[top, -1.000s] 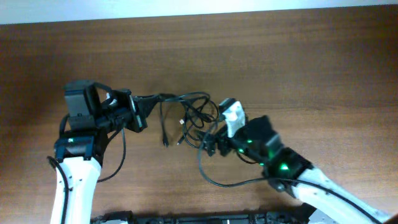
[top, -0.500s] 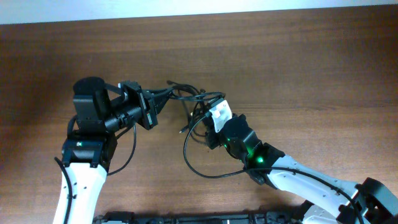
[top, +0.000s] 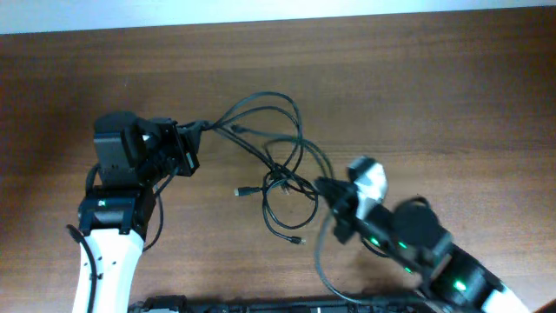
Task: Untangle cables
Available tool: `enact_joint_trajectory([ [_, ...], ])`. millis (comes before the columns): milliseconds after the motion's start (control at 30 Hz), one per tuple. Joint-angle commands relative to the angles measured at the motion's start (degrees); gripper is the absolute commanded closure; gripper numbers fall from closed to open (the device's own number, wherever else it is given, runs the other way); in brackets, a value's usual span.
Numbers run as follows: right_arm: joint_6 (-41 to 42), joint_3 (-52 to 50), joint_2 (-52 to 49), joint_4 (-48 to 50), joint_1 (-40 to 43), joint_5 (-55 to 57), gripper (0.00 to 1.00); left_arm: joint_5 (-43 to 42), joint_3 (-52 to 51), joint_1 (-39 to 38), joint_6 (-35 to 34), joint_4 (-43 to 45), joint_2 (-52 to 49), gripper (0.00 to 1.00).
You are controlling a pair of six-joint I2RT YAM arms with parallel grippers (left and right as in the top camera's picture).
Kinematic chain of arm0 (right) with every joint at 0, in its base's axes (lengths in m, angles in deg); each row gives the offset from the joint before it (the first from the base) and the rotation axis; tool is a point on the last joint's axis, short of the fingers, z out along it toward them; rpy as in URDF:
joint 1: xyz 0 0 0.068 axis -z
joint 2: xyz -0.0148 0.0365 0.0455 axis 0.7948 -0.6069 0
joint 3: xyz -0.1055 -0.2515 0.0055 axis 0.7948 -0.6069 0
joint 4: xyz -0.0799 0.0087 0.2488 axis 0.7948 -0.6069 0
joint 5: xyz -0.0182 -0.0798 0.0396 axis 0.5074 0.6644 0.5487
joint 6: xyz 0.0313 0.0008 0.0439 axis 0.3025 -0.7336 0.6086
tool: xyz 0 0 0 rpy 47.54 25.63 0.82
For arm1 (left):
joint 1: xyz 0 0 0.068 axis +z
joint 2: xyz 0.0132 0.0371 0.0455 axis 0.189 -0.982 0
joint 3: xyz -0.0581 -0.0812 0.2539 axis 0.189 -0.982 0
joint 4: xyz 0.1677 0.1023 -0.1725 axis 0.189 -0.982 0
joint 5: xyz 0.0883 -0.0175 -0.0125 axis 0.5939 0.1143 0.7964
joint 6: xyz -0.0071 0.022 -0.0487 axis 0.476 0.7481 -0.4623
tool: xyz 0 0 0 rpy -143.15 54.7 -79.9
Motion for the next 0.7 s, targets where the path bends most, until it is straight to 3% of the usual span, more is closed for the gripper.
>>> enact_joint_trajectory([
  [0,4.59,0.07,8.94,-7.19,2.05,19.87,0.96,10.08,1.2,4.09,2.43,-0.52,0.68,1.0],
  [67,8.13,0.07,11.3,-10.23,3.3,27.39,0.96,9.77,1.2,5.97,2.51,-0.5,0.7,1.0],
  [233,13.14,0.02,10.08,-12.59,4.7,29.0,0.95,4.48,1.2,8.15,2.91,-0.31,0.68,1.0],
  [300,13.11,0.02,7.61,-12.76,4.7,27.61,0.85,1.4,1.2,8.15,5.95,0.9,0.68,1.0],
  [467,13.09,0.02,0.83,-12.5,4.7,21.4,0.71,-5.03,1.2,8.15,12.96,5.09,0.68,1.0],
  [667,13.03,0.02,-9.31,-7.08,4.7,9.11,0.43,-14.86,1.2,7.91,18.62,17.22,0.68,1.0],
])
